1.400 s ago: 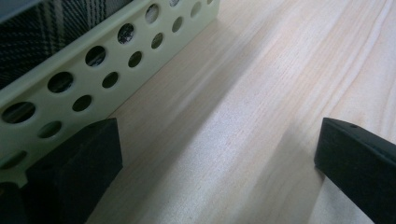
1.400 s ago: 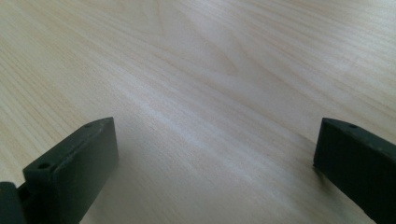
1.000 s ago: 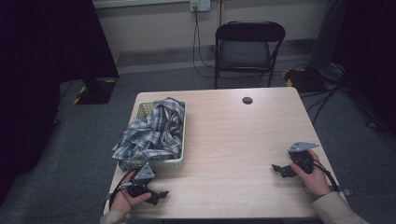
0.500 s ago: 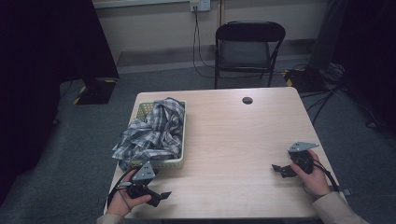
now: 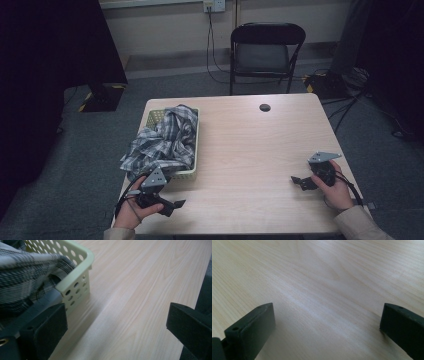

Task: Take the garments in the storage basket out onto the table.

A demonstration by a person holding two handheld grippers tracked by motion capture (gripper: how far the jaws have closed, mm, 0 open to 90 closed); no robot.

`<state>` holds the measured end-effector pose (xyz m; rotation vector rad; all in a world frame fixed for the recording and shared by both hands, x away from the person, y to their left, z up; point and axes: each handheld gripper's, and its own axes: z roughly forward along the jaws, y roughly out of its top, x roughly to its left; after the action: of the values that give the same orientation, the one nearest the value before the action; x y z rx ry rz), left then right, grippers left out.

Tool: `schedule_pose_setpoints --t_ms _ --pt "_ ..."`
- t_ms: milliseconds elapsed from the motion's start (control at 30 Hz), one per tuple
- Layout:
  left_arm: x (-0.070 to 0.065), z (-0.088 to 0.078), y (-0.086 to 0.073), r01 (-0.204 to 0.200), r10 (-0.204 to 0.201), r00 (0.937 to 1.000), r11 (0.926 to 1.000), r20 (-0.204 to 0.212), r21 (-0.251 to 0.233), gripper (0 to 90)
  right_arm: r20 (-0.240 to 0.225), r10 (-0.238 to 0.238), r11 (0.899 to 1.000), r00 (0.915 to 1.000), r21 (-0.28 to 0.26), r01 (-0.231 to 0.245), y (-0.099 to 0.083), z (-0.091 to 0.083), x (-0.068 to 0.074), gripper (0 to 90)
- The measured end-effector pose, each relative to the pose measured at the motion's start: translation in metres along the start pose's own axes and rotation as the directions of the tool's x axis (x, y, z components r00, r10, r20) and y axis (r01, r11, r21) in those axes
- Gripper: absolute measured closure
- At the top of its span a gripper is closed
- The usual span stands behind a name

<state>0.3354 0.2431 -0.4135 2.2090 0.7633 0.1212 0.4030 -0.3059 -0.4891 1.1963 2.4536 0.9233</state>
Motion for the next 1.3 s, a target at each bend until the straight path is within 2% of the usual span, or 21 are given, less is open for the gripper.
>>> schedule_pose_setpoints --t_ms 267,433,633,733,800,1000,1100,1300 --pt "0.002 -0.007 0.015 0.010 -0.011 0.9999 0.9994 -0.011 -0.034 2.7 0.000 0.000 1.000 1.0000 0.000 0.000 0.000 0.000 0.000 0.0" --pt "0.002 -0.006 0.028 -0.001 0.001 0.9998 0.9998 -0.018 -0.020 2.7 0.000 0.000 1.000 1.0000 0.000 0.000 0.000 0.000 0.000 0.0" --pt "0.007 -0.002 0.045 0.021 -0.021 0.9989 0.9996 -0.042 0.017 2.9 -0.002 -0.001 1.000 1.0000 0.000 0.001 0.000 0.000 0.000 0.0" --pt "0.008 -0.001 0.052 0.029 -0.028 0.9988 0.9992 -0.040 0.028 2.9 -0.002 -0.001 1.000 1.0000 0.000 0.001 0.000 0.000 0.000 0.0" --pt "0.007 -0.001 0.057 0.019 -0.019 0.9996 0.9995 -0.021 0.025 3.3 -0.002 -0.001 1.000 1.0000 0.000 0.001 0.000 0.000 0.000 0.0" --pt "0.006 -0.006 0.075 0.006 -0.006 0.9998 0.9999 -0.020 0.016 3.2 -0.004 -0.003 1.000 1.0000 0.000 0.003 0.000 0.000 0.000 0.0" --pt "0.008 -0.008 0.085 -0.007 0.008 0.9996 0.9999 -0.026 0.014 3.1 -0.004 -0.003 1.000 1.0000 0.000 0.003 0.000 0.000 0.000 0.0" --pt "0.016 -0.002 0.099 -0.008 0.009 0.9990 0.9999 -0.044 0.013 3.0 -0.004 -0.003 1.000 1.0000 0.000 0.003 0.000 0.000 0.000 0.0"
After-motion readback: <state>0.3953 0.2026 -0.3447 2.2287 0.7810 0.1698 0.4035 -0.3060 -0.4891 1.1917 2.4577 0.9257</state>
